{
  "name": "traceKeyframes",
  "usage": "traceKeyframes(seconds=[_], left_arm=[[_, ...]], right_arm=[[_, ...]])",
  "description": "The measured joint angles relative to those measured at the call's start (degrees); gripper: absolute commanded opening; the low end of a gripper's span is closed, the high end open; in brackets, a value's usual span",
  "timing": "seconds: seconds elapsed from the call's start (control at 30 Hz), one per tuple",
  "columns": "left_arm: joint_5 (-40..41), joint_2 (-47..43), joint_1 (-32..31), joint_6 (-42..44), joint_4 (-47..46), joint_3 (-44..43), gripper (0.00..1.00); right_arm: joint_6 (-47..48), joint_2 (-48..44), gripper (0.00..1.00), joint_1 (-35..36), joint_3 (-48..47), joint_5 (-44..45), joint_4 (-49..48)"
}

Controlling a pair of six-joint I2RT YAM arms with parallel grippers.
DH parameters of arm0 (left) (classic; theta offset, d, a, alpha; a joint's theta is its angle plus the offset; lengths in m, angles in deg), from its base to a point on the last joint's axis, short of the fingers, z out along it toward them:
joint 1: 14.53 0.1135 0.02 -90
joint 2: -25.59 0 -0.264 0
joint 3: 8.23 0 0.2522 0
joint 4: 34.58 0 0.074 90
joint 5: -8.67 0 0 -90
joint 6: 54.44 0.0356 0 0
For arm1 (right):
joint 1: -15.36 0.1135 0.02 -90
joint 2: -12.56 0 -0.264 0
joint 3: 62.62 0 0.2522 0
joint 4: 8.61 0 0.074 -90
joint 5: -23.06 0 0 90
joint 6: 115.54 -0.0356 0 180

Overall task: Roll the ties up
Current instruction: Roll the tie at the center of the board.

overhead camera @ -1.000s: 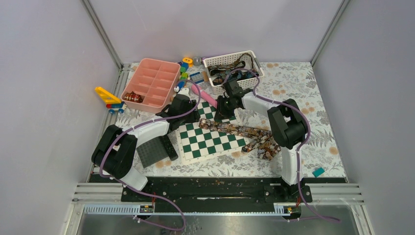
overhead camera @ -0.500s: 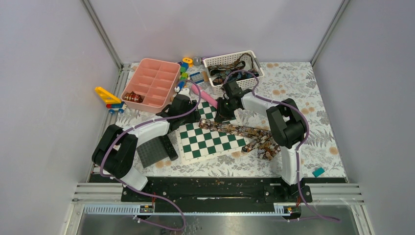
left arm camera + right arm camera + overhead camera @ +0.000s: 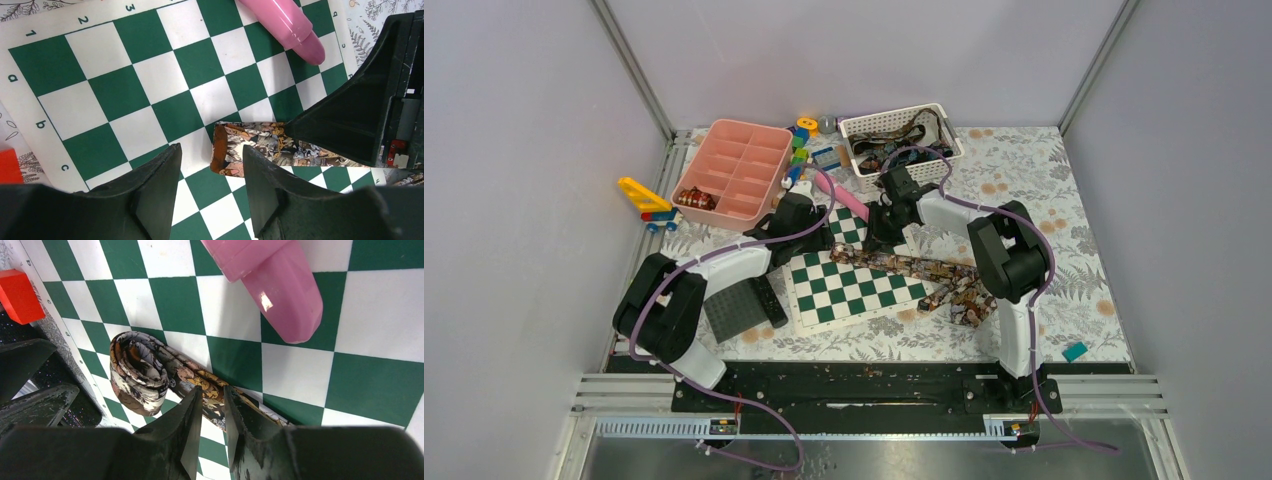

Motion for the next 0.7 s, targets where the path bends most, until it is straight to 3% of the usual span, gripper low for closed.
traceKeyframes(seconds=[0.7], left_arm=[[-1.6,1.7,0.0,0.0,-0.7,0.0,0.50]], right_arm=[[0.0,-0.4,0.28,0.0,1.7,-0.8,-0.4]])
